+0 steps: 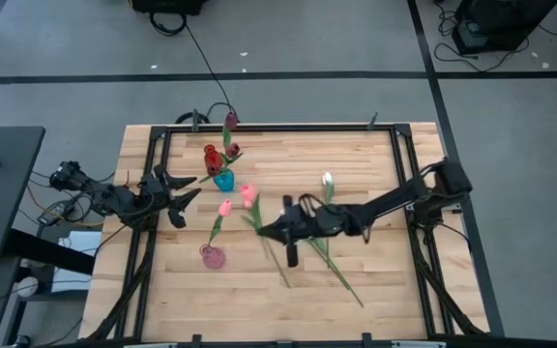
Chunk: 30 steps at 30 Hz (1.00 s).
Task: Sort flowers into vase by color
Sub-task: Put the right pink flower into the purple vase
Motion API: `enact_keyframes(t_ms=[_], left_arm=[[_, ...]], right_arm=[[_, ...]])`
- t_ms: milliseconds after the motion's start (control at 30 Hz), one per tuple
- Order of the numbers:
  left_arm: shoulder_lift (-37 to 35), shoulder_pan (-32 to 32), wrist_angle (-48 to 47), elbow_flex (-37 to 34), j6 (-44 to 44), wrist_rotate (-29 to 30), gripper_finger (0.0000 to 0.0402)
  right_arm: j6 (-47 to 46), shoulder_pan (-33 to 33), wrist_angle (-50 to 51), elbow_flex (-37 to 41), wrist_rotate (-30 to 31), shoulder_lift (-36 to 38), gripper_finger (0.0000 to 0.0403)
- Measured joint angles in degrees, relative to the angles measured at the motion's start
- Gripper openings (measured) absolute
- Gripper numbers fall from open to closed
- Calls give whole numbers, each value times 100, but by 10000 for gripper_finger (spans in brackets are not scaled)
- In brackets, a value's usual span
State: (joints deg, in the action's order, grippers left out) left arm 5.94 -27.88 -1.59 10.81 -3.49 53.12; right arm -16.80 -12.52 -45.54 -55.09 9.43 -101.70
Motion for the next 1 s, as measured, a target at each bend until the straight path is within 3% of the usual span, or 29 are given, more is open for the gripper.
enact_keyframes(t_ms=[300, 567, 800, 1000], left_arm=[[2, 2, -10, -2, 4, 6, 182], [2, 2, -48, -2, 15, 4, 182], [0, 0, -50, -2, 17, 3, 182], [2, 1, -55, -2, 17, 2, 182]], right_arm=[[914, -70, 144, -2180, -801, -1380, 7], [2161, -257, 1075, -3911, -652, -2080, 7], [2946, -253, 1144, -4663, -584, -2606, 7], [3091, -124, 1216, -4813, -558, -2724, 7]])
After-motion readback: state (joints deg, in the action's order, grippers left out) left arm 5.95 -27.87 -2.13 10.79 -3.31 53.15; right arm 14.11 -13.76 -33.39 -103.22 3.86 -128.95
